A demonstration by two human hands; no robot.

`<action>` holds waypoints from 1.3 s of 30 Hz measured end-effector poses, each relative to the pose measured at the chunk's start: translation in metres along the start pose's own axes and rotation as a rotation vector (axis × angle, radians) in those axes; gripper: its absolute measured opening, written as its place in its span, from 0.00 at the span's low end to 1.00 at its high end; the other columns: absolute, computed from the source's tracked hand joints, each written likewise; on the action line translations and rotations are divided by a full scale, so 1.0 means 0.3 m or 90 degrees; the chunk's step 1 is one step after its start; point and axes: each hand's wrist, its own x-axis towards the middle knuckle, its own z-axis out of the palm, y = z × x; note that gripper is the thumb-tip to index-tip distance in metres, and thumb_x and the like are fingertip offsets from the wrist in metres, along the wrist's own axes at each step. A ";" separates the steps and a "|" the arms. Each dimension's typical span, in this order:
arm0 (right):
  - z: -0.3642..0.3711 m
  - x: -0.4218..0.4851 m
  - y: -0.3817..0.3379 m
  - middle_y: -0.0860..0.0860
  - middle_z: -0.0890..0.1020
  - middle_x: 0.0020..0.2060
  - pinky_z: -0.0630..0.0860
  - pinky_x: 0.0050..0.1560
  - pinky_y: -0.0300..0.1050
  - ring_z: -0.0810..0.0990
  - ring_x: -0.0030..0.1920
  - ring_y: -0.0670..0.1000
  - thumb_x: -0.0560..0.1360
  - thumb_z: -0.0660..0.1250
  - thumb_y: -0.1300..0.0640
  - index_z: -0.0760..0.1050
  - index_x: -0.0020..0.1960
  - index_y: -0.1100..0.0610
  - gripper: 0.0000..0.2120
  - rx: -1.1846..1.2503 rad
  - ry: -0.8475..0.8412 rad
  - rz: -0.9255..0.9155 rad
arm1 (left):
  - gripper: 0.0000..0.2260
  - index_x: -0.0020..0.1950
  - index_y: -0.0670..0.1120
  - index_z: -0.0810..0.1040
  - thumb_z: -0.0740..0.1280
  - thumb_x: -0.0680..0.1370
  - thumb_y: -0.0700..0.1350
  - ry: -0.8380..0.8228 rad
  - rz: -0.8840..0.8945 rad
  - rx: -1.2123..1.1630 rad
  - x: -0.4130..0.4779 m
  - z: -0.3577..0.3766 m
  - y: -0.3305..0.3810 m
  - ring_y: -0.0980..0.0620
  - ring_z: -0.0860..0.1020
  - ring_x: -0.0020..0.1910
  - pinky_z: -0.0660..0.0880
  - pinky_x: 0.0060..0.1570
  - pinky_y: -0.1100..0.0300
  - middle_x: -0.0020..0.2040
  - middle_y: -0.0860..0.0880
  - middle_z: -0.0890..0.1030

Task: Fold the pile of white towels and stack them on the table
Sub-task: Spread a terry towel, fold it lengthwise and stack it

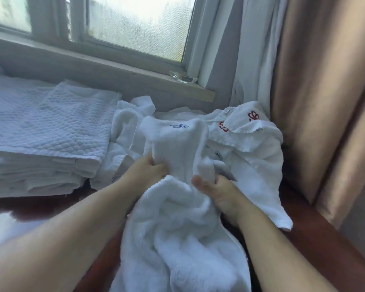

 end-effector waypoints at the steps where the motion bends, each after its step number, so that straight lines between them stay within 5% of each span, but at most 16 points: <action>1: 0.005 -0.013 -0.023 0.55 0.87 0.53 0.82 0.53 0.53 0.86 0.54 0.56 0.70 0.79 0.46 0.84 0.57 0.55 0.19 -0.075 -0.005 -0.010 | 0.12 0.53 0.43 0.83 0.67 0.70 0.39 0.011 0.023 0.001 -0.017 -0.015 0.010 0.52 0.84 0.43 0.79 0.45 0.60 0.42 0.48 0.86; 5: 0.050 -0.077 -0.142 0.48 0.88 0.47 0.83 0.55 0.58 0.87 0.49 0.51 0.65 0.79 0.50 0.83 0.53 0.50 0.18 -0.223 0.126 -0.090 | 0.18 0.56 0.42 0.82 0.66 0.67 0.37 0.004 0.010 -0.131 -0.122 -0.086 0.017 0.38 0.84 0.49 0.83 0.49 0.43 0.50 0.38 0.85; 7: 0.091 -0.112 -0.210 0.46 0.87 0.45 0.83 0.52 0.54 0.86 0.46 0.48 0.67 0.77 0.52 0.81 0.53 0.50 0.15 -0.256 0.199 -0.169 | 0.19 0.60 0.44 0.81 0.66 0.72 0.33 -0.025 0.007 -0.203 -0.187 -0.136 -0.003 0.46 0.85 0.51 0.83 0.44 0.52 0.53 0.44 0.86; 10: 0.168 -0.151 -0.311 0.44 0.83 0.39 0.78 0.42 0.40 0.80 0.39 0.40 0.71 0.76 0.55 0.76 0.47 0.48 0.10 -0.329 0.256 -0.323 | 0.13 0.52 0.48 0.83 0.67 0.75 0.33 -0.041 -0.012 -0.165 -0.313 -0.213 -0.011 0.54 0.85 0.41 0.78 0.32 0.64 0.48 0.47 0.87; 13: 0.244 -0.184 -0.408 0.44 0.79 0.38 0.69 0.35 0.33 0.76 0.38 0.40 0.72 0.75 0.56 0.70 0.44 0.45 0.14 -0.441 0.176 -0.412 | 0.05 0.43 0.42 0.83 0.68 0.76 0.38 0.068 -0.005 0.093 -0.408 -0.316 -0.003 0.48 0.81 0.34 0.77 0.35 0.58 0.39 0.42 0.84; 17: 0.349 -0.245 -0.463 0.36 0.81 0.40 0.71 0.38 0.29 0.79 0.41 0.38 0.71 0.77 0.56 0.75 0.46 0.40 0.15 -0.469 -0.053 -0.372 | 0.11 0.37 0.47 0.75 0.71 0.68 0.53 0.201 0.103 0.417 -0.526 -0.483 0.085 0.53 0.77 0.31 0.70 0.31 0.60 0.31 0.55 0.79; 20: 0.419 -0.276 -0.448 0.41 0.82 0.40 0.76 0.37 0.34 0.81 0.41 0.39 0.69 0.79 0.53 0.78 0.48 0.44 0.13 -0.495 -0.131 -0.307 | 0.37 0.65 0.55 0.66 0.75 0.62 0.65 0.242 0.213 0.752 -0.570 -0.549 0.131 0.48 0.72 0.57 0.74 0.52 0.49 0.61 0.52 0.72; 22: 0.464 -0.289 -0.418 0.40 0.81 0.38 0.75 0.36 0.35 0.80 0.39 0.39 0.67 0.81 0.51 0.78 0.45 0.43 0.13 -0.507 -0.182 -0.274 | 0.52 0.79 0.58 0.51 0.77 0.63 0.64 0.121 0.332 0.855 -0.573 -0.550 0.125 0.48 0.58 0.74 0.64 0.70 0.46 0.79 0.52 0.53; 24: 0.489 -0.301 -0.386 0.41 0.82 0.38 0.75 0.38 0.35 0.81 0.40 0.38 0.65 0.82 0.48 0.78 0.44 0.42 0.15 -0.502 -0.192 -0.272 | 0.45 0.80 0.57 0.56 0.76 0.68 0.61 -0.032 0.404 0.897 -0.571 -0.521 0.095 0.54 0.52 0.79 0.58 0.75 0.50 0.81 0.58 0.53; 26: 0.465 -0.319 -0.356 0.40 0.80 0.42 0.73 0.40 0.33 0.79 0.44 0.36 0.61 0.82 0.38 0.76 0.46 0.36 0.19 -0.552 -0.154 -0.255 | 0.30 0.70 0.57 0.71 0.74 0.70 0.59 -0.095 0.383 0.880 -0.564 -0.497 0.043 0.53 0.65 0.74 0.64 0.69 0.56 0.71 0.58 0.73; 28: 0.401 -0.346 -0.317 0.39 0.80 0.46 0.73 0.43 0.34 0.80 0.48 0.38 0.56 0.79 0.31 0.74 0.49 0.33 0.25 -0.607 -0.170 -0.164 | 0.19 0.58 0.56 0.77 0.74 0.69 0.57 -0.104 0.305 0.870 -0.564 -0.489 -0.013 0.50 0.79 0.56 0.73 0.53 0.57 0.53 0.54 0.82; 30: 0.345 -0.380 -0.248 0.39 0.82 0.51 0.76 0.51 0.39 0.80 0.52 0.40 0.57 0.81 0.34 0.73 0.57 0.34 0.31 -0.662 -0.271 -0.059 | 0.21 0.56 0.58 0.74 0.73 0.67 0.62 -0.145 0.225 0.843 -0.575 -0.486 -0.072 0.51 0.78 0.50 0.74 0.48 0.55 0.49 0.55 0.80; 33: 0.337 -0.434 -0.137 0.39 0.82 0.50 0.80 0.55 0.46 0.80 0.51 0.41 0.61 0.80 0.44 0.69 0.59 0.33 0.30 -0.714 -0.298 -0.045 | 0.30 0.61 0.64 0.70 0.70 0.61 0.70 -0.229 0.156 0.867 -0.572 -0.473 -0.147 0.53 0.68 0.58 0.74 0.58 0.52 0.57 0.59 0.73; 36: 0.370 -0.456 -0.105 0.38 0.82 0.44 0.82 0.50 0.48 0.82 0.46 0.43 0.59 0.75 0.40 0.70 0.51 0.32 0.23 -0.704 -0.187 -0.045 | 0.22 0.55 0.62 0.75 0.70 0.66 0.68 -0.174 0.176 0.908 -0.561 -0.433 -0.166 0.52 0.68 0.57 0.73 0.56 0.53 0.57 0.57 0.72; 39: 0.382 -0.434 -0.123 0.43 0.83 0.43 0.81 0.48 0.51 0.82 0.46 0.49 0.65 0.71 0.40 0.72 0.52 0.41 0.19 -0.832 -0.112 -0.037 | 0.17 0.57 0.55 0.76 0.65 0.74 0.63 -0.006 0.250 1.028 -0.556 -0.389 -0.150 0.47 0.73 0.57 0.72 0.50 0.53 0.56 0.51 0.73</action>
